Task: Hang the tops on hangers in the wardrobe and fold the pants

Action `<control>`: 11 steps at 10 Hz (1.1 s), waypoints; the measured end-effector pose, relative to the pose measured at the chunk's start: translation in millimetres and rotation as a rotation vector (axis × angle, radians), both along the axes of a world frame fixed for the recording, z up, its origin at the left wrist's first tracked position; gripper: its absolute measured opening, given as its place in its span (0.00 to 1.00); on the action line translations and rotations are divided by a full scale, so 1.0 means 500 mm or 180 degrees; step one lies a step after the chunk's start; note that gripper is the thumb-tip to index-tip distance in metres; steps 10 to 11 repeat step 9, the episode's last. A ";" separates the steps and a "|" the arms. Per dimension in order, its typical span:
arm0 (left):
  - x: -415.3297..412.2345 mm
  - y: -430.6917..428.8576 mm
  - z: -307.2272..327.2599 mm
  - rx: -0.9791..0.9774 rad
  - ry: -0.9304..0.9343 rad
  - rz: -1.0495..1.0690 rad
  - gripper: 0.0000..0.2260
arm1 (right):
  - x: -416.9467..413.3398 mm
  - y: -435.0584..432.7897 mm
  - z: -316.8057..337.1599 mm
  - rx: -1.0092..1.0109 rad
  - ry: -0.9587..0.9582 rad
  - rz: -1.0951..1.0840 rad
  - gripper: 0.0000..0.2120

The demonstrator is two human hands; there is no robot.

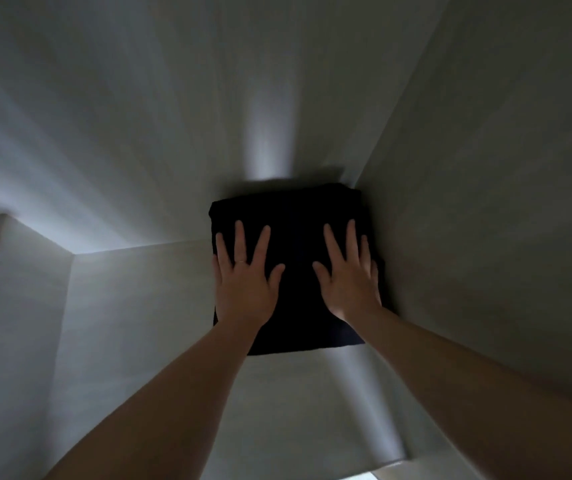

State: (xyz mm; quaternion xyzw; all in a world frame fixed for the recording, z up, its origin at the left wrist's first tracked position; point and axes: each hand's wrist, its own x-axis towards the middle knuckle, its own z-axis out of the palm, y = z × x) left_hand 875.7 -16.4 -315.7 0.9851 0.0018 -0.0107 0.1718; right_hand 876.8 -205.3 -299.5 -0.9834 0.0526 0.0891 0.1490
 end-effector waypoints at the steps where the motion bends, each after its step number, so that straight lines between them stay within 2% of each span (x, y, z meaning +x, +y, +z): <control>1: 0.048 0.000 -0.039 0.0048 -0.0020 0.0042 0.30 | 0.056 0.009 -0.044 -0.0228 -0.0132 0.0001 0.32; 3: 0.067 -0.011 -0.119 0.0190 -0.0260 0.0187 0.29 | 0.082 0.019 -0.132 -0.0496 -0.0718 -0.0090 0.32; 4: 0.076 -0.011 -0.128 0.0188 -0.0303 0.0202 0.30 | 0.096 0.020 -0.135 -0.0515 -0.0624 -0.0077 0.33; 6: 0.081 0.005 -0.073 0.0234 0.0238 -0.0062 0.34 | 0.105 0.001 -0.070 -0.0425 0.0168 0.0171 0.35; 7: 0.038 0.023 -0.034 0.0301 0.0658 -0.0178 0.39 | 0.052 0.001 -0.017 -0.0568 0.0387 0.0305 0.37; 8: -0.084 0.012 -0.007 0.0324 0.1017 -0.0171 0.37 | -0.064 0.014 0.028 -0.0336 0.0659 0.0284 0.35; 9: -0.249 -0.004 0.007 0.0245 0.1249 -0.0036 0.35 | -0.210 0.027 0.055 -0.0261 0.0607 0.0262 0.33; 11: -0.249 -0.004 0.007 0.0245 0.1249 -0.0036 0.35 | -0.210 0.027 0.055 -0.0261 0.0607 0.0262 0.33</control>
